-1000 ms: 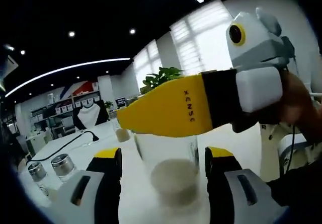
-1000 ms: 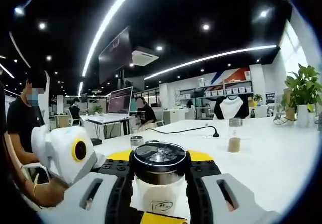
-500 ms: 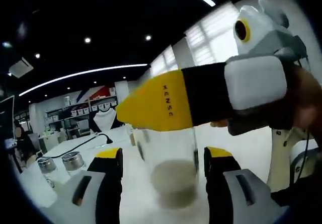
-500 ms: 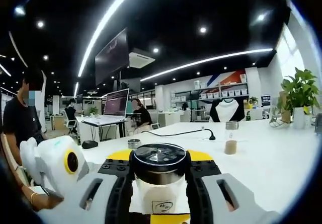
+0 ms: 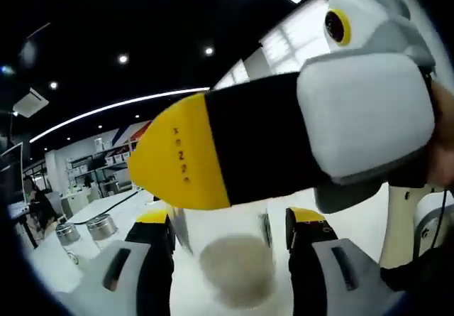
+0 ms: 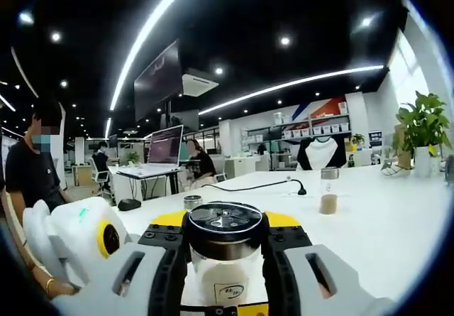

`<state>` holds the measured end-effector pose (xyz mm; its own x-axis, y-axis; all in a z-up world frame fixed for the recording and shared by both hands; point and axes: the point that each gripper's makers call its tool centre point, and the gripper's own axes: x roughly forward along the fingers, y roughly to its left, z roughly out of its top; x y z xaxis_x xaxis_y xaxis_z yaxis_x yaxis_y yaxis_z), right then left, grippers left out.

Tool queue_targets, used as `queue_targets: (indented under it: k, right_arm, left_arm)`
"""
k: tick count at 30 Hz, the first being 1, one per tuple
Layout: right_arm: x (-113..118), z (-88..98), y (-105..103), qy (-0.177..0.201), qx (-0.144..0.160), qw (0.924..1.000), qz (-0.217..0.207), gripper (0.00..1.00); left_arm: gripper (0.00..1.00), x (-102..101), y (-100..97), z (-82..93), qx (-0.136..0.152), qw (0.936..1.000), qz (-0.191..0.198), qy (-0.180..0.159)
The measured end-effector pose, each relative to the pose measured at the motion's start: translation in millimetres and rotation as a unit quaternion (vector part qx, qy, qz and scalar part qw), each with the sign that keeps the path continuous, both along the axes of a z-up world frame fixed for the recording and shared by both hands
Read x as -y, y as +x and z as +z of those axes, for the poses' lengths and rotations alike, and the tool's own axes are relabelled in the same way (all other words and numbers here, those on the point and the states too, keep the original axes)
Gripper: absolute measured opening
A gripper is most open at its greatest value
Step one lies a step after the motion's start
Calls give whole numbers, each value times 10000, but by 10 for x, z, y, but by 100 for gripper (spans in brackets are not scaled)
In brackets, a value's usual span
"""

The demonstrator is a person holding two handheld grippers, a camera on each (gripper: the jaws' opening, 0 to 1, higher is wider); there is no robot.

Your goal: Rotate the seasoning bottle until the label or dispensing opening points toward the visible target arrow and the bottle remains upright within the marked orientation range

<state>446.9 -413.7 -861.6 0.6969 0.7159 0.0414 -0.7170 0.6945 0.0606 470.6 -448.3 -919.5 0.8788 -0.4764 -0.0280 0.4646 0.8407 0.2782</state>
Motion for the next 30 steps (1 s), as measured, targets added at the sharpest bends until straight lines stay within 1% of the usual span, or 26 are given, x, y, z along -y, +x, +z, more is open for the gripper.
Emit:
queue_targets:
  k: [2, 5, 8, 9, 11, 14, 16, 18, 20, 21, 22, 26, 27, 30]
  right_arm:
    - [-5, -8, -7, -5, -15, 10000, 12, 37]
    - [-3, -18, -4, 10, -42, 10000, 13, 37]
    - [-14, -20, -6, -7, -34, 10000, 24, 37]
    - [-21, -15, -11, -13, -25, 10000, 35, 37]
    - [-25, -5, -16, -32, -1, 10000, 45, 37]
    - [-41, -24, -12, -109, -33, 9999, 103, 38]
    - [-44, -32, -12, -116, -35, 9999, 116, 38]
    - [-56, -48, -22, -154, -56, 9997, 174, 38]
    - [-81, -51, -41, -167, -69, 9995, 269, 38]
    - [-83, -45, -43, -175, -70, 9994, 278, 38]
    - [-89, -42, -48, -189, -55, 9994, 300, 38]
    - [-118, -49, -62, -246, -72, 9988, 419, 38]
    - [-129, -53, -73, -275, -67, 9982, 520, 38]
    - [-114, -70, -62, -238, -136, 9977, 624, 38]
  left_arm:
    - [64, -27, 8, -16, -50, 9999, 48, -75]
    - [56, -18, -10, -2, -58, 9997, -39, -234]
    - [53, -5, -21, 4, -16, 9998, -22, -215]
    - [53, -7, -26, 19, 24, 9997, -12, -235]
    - [52, -12, -42, 39, 15, 9991, -78, -414]
    - [50, -22, -28, 36, -84, 9986, -85, -508]
    - [49, -37, -26, 42, -125, 9977, -170, -640]
    - [49, -58, -29, 38, -117, 9974, -200, -689]
    - [48, -81, -44, 56, -66, 9964, -145, -829]
    - [48, -81, -62, 68, -20, 9960, -204, -865]
    - [48, -86, -63, 74, -39, 9952, -250, -943]
    - [48, -121, -56, 74, -52, 9953, -283, -922]
    - [48, -126, -58, 71, -66, 9951, -314, -937]
    - [48, -112, -67, 56, -136, 9942, -403, -989]
